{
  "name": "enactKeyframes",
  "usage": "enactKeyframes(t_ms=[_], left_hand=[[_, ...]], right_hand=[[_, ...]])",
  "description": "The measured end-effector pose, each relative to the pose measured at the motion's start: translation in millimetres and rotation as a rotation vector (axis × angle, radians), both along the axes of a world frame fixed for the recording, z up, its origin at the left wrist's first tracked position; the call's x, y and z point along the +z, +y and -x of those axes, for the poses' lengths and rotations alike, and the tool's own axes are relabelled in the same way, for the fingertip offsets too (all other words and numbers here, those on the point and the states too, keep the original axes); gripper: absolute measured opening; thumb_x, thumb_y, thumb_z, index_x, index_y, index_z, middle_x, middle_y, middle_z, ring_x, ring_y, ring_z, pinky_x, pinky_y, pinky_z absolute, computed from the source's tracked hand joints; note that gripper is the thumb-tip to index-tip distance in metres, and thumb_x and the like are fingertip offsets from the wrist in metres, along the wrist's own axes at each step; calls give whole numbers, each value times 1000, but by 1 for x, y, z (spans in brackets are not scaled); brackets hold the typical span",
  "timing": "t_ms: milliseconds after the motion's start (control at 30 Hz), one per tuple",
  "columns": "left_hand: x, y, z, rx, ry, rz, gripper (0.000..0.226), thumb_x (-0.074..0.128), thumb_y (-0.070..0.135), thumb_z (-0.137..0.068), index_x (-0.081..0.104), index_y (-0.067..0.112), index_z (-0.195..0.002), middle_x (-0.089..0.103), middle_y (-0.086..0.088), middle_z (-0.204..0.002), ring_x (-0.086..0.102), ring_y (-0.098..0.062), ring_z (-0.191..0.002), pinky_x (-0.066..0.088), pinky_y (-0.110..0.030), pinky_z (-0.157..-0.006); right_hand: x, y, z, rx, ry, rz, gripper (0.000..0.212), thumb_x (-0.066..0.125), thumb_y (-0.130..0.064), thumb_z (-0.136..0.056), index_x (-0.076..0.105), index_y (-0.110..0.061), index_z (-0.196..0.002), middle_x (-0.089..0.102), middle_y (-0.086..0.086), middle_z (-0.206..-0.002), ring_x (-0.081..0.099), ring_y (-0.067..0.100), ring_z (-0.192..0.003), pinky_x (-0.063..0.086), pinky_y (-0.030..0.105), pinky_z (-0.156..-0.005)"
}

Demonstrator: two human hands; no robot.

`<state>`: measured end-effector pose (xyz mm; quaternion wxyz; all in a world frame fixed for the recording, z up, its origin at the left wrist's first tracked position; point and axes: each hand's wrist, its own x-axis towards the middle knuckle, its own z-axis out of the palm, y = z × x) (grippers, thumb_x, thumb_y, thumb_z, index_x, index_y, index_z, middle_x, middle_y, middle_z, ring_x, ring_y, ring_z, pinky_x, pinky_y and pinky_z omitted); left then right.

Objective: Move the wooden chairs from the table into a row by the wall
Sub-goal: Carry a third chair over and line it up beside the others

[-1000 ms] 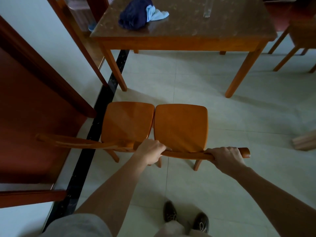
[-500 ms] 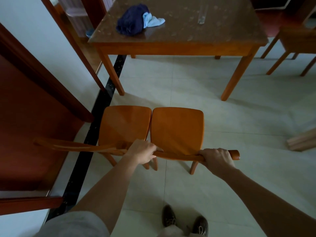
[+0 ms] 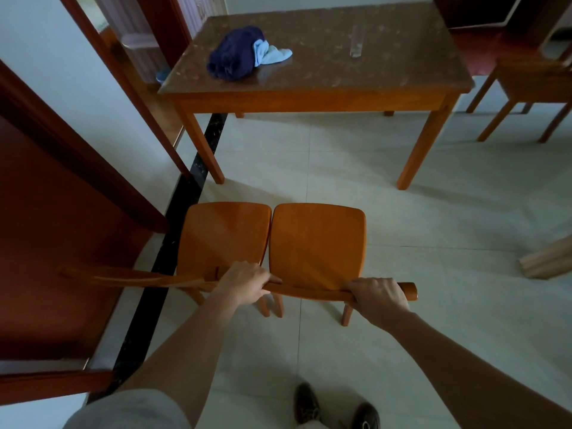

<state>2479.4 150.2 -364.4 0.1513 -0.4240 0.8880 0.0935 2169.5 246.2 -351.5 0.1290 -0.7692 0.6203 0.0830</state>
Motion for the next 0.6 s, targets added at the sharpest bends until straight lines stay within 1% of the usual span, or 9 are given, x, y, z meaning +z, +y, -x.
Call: enactKeyframes(t_ms=[200, 267, 300, 367, 400, 433, 467, 533, 600], left_hand=[[1, 2, 3, 22, 44, -29, 33, 65, 48, -99, 70, 33, -128, 76, 12, -99, 74, -9, -84, 52, -21, -75], [8, 1, 6, 65, 10, -139, 31, 69, 48, -96, 71, 32, -122, 71, 18, -97, 74, -10, -92, 53, -21, -78], [15, -2, 9, 102, 26, -267, 31, 74, 49, -92, 70, 35, -120, 68, 23, -97, 73, -9, -100, 52, -20, -80], [47, -13, 23, 186, 128, -555, 53, 84, 54, -79, 64, 46, -127, 65, 26, -120, 60, -7, -124, 48, -30, -96], [70, -19, 35, 220, 216, -611, 68, 84, 62, -71, 58, 54, -132, 58, 26, -137, 49, -5, -133, 43, -40, -105], [94, -25, 52, 252, 350, -591, 75, 82, 71, -65, 52, 61, -134, 50, 28, -146, 41, -4, -138, 38, -46, -110], [118, -30, 73, 285, 525, -541, 74, 79, 76, -65, 49, 65, -133, 46, 30, -148, 39, -4, -141, 37, -48, -112], [159, -40, 123, 321, 887, -444, 65, 76, 69, -77, 51, 56, -136, 49, 28, -148, 45, -3, -141, 40, -46, -114], [189, -45, 180, 300, 1130, -395, 62, 75, 50, -86, 51, 39, -142, 54, 19, -147, 52, -4, -136, 42, -41, -115]], right_hand=[[2, 2, 1, 5, 18, -17, 23, 49, -54, -100, 59, -40, -115, 70, -11, -98, 71, 18, -84, 59, 38, -78], [1, 1, 1, 0, -10, -75, 30, 54, -59, -96, 59, -40, -119, 70, -10, -103, 70, 17, -87, 59, 36, -80], [4, 1, 1, -33, -115, -128, 39, 58, -64, -91, 58, -42, -123, 69, -11, -109, 69, 15, -90, 58, 32, -81], [25, -5, 7, -199, -544, -238, 67, 61, -82, -74, 54, -45, -130, 63, -13, -122, 67, 13, -102, 55, 18, -80], [41, -10, 14, -300, -759, -178, 78, 57, -89, -68, 56, -42, -130, 63, -13, -123, 67, 11, -106, 56, 13, -76], [57, -18, 25, -394, -905, -54, 84, 54, -93, -67, 60, -36, -129, 66, -14, -119, 69, 9, -106, 56, 11, -75], [75, -26, 39, -464, -990, 82, 85, 54, -91, -70, 64, -30, -129, 70, -14, -117, 70, 6, -106, 58, 14, -79], [114, -42, 71, -498, -1089, 295, 79, 60, -81, -76, 65, -24, -131, 73, -13, -119, 69, 0, -108, 59, 25, -92], [147, -52, 111, -469, -1119, 443, 74, 64, -74, -80, 63, -24, -135, 71, -12, -126, 66, -3, -113, 55, 24, -97]])
